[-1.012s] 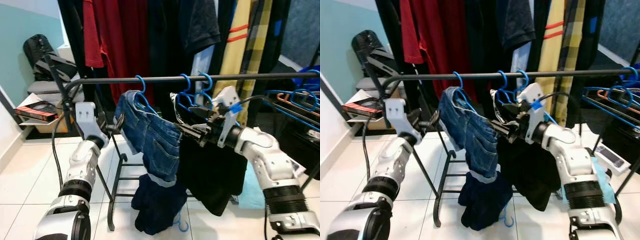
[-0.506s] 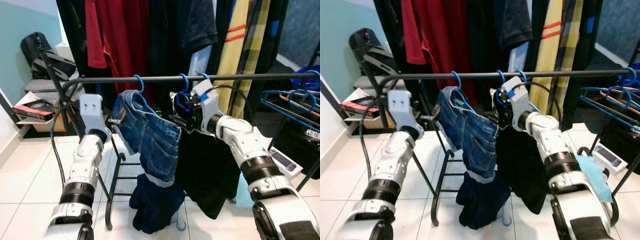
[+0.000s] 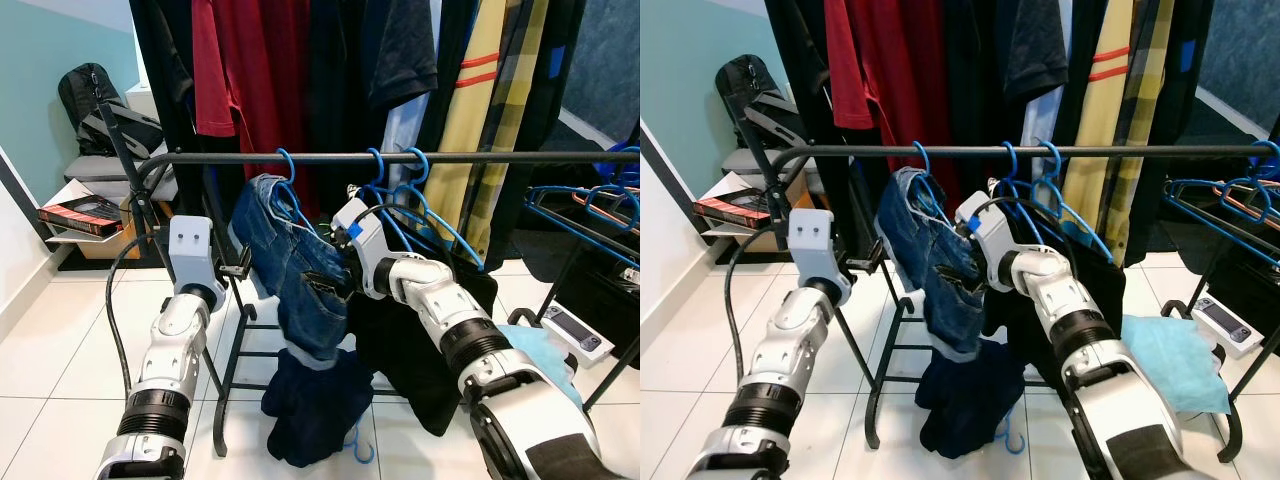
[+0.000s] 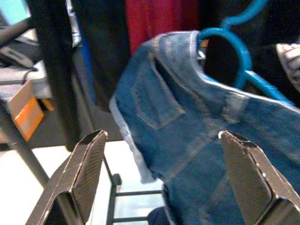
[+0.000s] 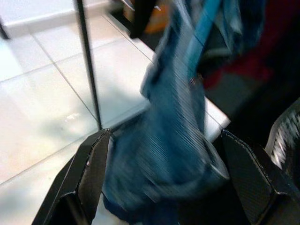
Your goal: Hang hanger
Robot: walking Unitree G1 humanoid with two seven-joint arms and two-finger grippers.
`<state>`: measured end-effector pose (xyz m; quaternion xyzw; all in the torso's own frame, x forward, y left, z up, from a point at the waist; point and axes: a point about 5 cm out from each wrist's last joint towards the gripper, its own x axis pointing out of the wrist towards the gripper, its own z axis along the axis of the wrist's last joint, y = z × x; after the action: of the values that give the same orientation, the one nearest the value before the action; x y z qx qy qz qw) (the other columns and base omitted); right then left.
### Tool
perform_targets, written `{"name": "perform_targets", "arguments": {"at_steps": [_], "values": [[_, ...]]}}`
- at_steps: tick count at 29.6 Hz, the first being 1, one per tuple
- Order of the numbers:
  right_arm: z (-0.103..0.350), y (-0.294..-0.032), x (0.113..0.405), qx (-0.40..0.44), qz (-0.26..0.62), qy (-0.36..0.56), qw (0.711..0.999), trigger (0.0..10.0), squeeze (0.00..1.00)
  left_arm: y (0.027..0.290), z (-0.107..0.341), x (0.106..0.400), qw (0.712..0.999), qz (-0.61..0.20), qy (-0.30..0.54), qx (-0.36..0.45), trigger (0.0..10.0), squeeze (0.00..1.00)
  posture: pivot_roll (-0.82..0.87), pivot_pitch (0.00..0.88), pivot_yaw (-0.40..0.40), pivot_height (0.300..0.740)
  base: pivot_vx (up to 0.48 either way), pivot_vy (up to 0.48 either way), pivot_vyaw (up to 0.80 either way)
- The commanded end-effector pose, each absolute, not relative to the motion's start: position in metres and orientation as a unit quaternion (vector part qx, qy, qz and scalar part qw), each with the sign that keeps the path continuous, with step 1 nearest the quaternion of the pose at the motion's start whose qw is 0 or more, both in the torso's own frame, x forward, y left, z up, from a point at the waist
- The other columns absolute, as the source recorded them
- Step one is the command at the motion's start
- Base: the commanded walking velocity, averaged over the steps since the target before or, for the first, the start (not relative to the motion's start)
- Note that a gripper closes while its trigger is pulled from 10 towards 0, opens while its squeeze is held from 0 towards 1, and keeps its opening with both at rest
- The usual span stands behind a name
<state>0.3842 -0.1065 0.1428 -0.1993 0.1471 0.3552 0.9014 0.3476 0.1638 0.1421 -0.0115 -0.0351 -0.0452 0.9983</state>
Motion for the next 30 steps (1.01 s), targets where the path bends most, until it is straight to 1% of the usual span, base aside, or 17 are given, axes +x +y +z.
{"name": "perform_targets", "arguments": {"at_steps": [1,2,9,11,13,14,15,17,18,19,21,22,23,24,28,30], "values": [[0.143,-0.105,0.386,-0.219,0.346,0.148,0.901,10.0,0.0,0.162,0.138,0.346,0.999,-0.044,-0.023,-0.01,10.0,0.0,-0.02,0.0,0.011,0.74,0.0,0.0,0.0],[0.142,-0.109,0.388,-0.226,0.325,0.151,0.906,10.0,0.0,0.162,0.138,0.345,0.999,-0.045,-0.021,-0.01,10.0,0.0,-0.02,0.0,0.013,0.74,0.0,0.0,0.0],[0.138,-0.116,0.389,-0.219,0.298,0.155,0.916,10.0,0.0,0.162,0.136,0.343,0.999,-0.045,-0.013,-0.016,10.0,0.0,-0.02,0.0,0.016,0.74,0.0,0.0,0.0],[0.135,-0.122,0.389,-0.232,0.276,0.158,0.919,10.0,0.0,0.161,0.136,0.342,0.999,-0.047,-0.012,-0.018,10.0,0.0,-0.02,0.0,0.01,0.74,0.0,0.0,0.0],[0.15,-0.118,0.393,-0.176,0.283,0.118,0.935,10.0,0.0,0.159,0.137,0.341,0.999,-0.047,-0.012,-0.02,10.0,0.0,-0.02,0.0,0.008,0.74,0.0,0.0,0.0],[0.169,-0.115,0.397,-0.133,0.304,0.073,0.941,10.0,0.0,0.159,0.137,0.341,0.999,-0.046,-0.011,-0.023,10.0,0.0,-0.03,0.0,0.011,0.74,0.0,0.0,0.0],[0.169,-0.115,0.397,-0.133,0.304,0.073,0.941,10.0,0.0,0.159,0.137,0.341,0.999,-0.046,-0.011,-0.023,10.0,0.0,-0.03,0.0,0.011,0.74,0.0,0.0,0.0],[0.186,-0.113,0.397,-0.103,0.333,0.035,0.936,10.0,0.0,0.157,0.138,0.341,0.999,-0.047,-0.009,-0.026,10.0,0.0,-0.04,0.0,0.01,0.74,0.0,0.0,0.0],[0.186,-0.113,0.397,-0.103,0.333,0.035,0.936,10.0,0.0,0.157,0.138,0.341,0.999,-0.047,-0.009,-0.026,10.0,0.0,-0.04,0.0,0.01,0.74,0.0,0.0,0.0],[0.198,-0.114,0.397,-0.077,0.347,0.009,0.935,10.0,0.0,0.156,0.138,0.341,0.998,-0.049,-0.01,-0.028,10.0,0.0,-0.05,0.0,0.009,0.74,0.0,0.0,0.0],[0.198,-0.114,0.397,-0.077,0.347,0.009,0.935,10.0,0.0,0.156,0.138,0.341,0.998,-0.049,-0.01,-0.028,10.0,0.0,-0.05,0.0,0.009,0.74,0.0,0.0,0.0],[0.206,-0.114,0.397,-0.06,0.355,-0.009,0.933,10.0,0.0,0.156,0.139,0.341,0.998,-0.049,-0.01,-0.029,10.0,0.0,-0.05,0.0,0.009,0.74,0.0,0.0,0.0],[0.206,-0.114,0.397,-0.06,0.355,-0.009,0.933,10.0,0.0,0.156,0.139,0.341,0.998,-0.049,-0.01,-0.029,10.0,0.0,-0.05,0.0,0.009,0.74,0.0,0.0,0.0],[0.227,-0.121,0.394,-0.039,0.368,-0.052,0.927,10.0,0.0,0.153,0.14,0.342,0.998,-0.052,-0.01,-0.032,10.0,0.0,-0.06,0.0,0.009,0.74,0.0,0.0,0.0],[0.234,-0.128,0.393,-0.051,0.361,-0.063,0.929,10.0,0.0,0.151,0.14,0.342,0.998,-0.053,-0.009,-0.033,10.0,0.0,-0.07,0.0,0.008,0.74,0.0,0.0,0.0],[0.23,-0.145,0.397,-0.093,0.307,-0.038,0.946,10.0,0.0,0.15,0.14,0.342,0.998,-0.055,-0.008,-0.035,10.0,0.0,-0.07,0.0,0.007,0.74,0.0,0.0,0.0]]}}
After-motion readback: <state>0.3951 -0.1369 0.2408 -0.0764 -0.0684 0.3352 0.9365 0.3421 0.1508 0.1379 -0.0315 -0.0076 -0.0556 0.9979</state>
